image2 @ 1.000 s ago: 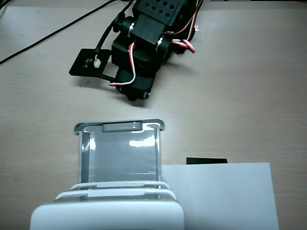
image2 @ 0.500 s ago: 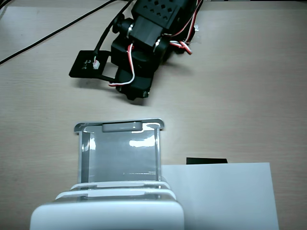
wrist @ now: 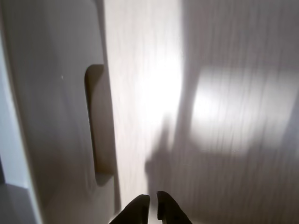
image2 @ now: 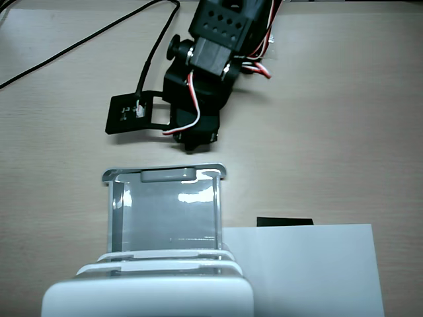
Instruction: Close drawer.
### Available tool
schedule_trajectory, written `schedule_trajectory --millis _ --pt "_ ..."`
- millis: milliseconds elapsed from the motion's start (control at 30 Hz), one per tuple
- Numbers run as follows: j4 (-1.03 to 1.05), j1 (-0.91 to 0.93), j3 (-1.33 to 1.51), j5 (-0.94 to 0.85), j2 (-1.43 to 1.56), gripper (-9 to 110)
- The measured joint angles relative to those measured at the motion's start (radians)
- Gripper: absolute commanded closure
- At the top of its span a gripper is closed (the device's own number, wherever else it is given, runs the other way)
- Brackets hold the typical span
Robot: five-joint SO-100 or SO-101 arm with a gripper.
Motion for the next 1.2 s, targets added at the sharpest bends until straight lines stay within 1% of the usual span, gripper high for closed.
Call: schedule_trajectory --millis 133,333,633,1033,1200 --pt "-0.057 0.0 -0.008 -0.002 -0.097 101" --pt "-0.124 0.003 -0.11 -0.002 -0.284 101" --pt "-0.138 -0.034 -0.459 0.025 -0.63 101" --pt "-0.137 -0.083 -0.887 0.104 -0.965 101" --pt "-0.098 -0.08 -1.008 0.135 -1.078 101"
